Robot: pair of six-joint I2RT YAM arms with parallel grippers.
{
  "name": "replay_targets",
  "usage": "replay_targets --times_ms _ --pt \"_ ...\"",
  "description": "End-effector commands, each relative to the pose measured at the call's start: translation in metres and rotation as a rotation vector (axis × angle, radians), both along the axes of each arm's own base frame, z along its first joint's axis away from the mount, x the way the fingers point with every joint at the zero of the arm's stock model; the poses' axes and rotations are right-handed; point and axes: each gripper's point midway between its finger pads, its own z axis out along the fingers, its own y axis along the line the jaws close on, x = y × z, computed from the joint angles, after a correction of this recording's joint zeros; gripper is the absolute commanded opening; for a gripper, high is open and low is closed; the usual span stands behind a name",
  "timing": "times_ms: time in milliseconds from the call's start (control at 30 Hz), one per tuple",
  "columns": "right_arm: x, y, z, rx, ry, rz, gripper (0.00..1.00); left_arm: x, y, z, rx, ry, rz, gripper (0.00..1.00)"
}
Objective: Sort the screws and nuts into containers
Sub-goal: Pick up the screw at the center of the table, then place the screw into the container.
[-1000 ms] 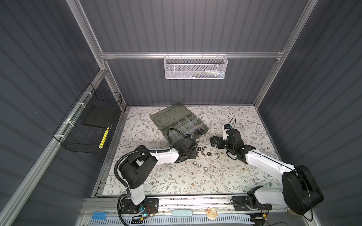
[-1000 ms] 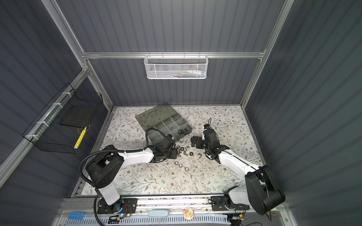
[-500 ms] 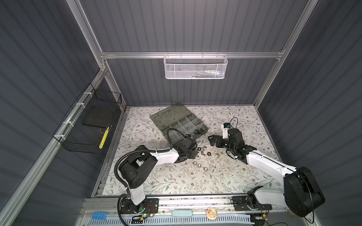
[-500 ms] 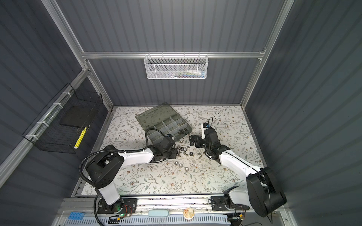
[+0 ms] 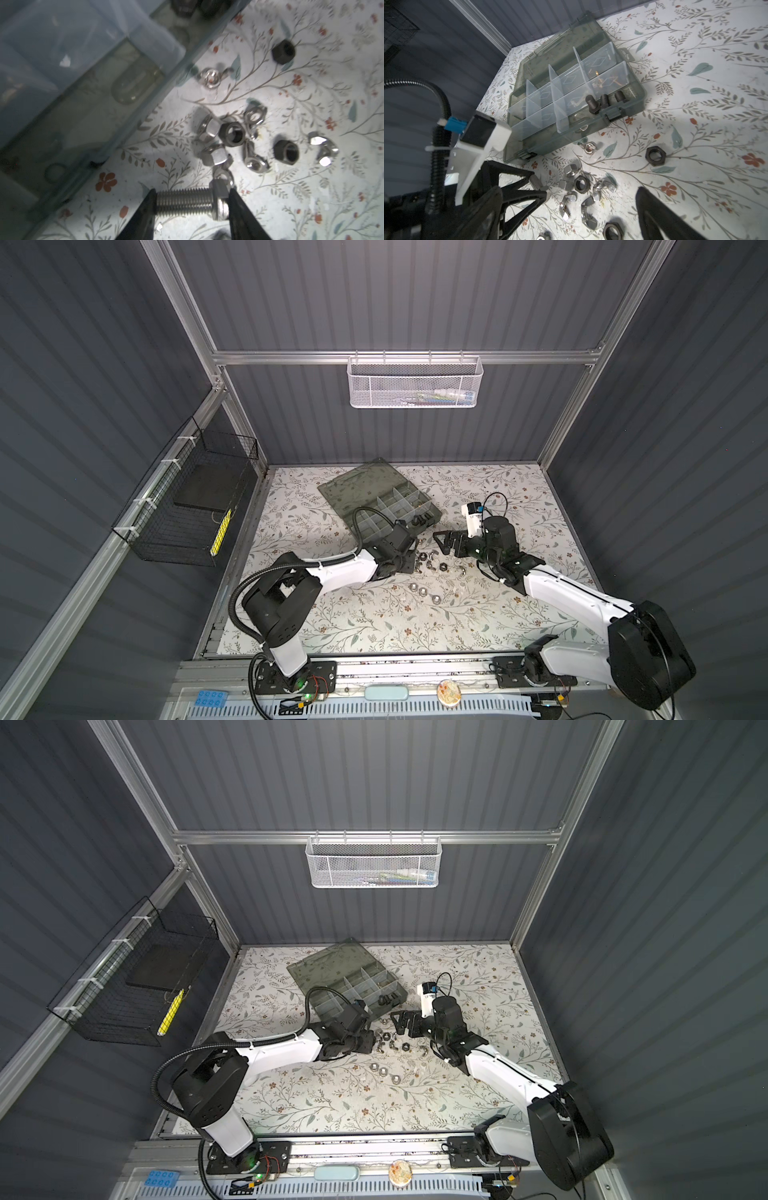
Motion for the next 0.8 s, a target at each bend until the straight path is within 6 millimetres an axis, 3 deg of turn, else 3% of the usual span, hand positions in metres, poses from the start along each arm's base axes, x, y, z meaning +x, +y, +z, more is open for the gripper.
replay_targets --times_ms 0,167,367,767 --pt "-0.003 0.004 0.008 0.011 -0.044 0.028 0.99 0.023 0.012 0.041 -0.073 -0.041 0.043 0.44" --pt "-0.004 0.006 0.007 0.011 -0.039 0.036 0.99 0.051 0.046 0.060 -0.072 -0.082 0.132 0.44" --pt "-0.003 0.007 0.005 0.007 -0.032 0.038 0.99 0.070 0.071 0.042 -0.017 -0.049 0.194 0.45" --pt "0.000 0.008 -0.001 -0.005 -0.012 0.031 0.99 0.063 0.052 0.011 -0.118 0.042 0.175 0.45"
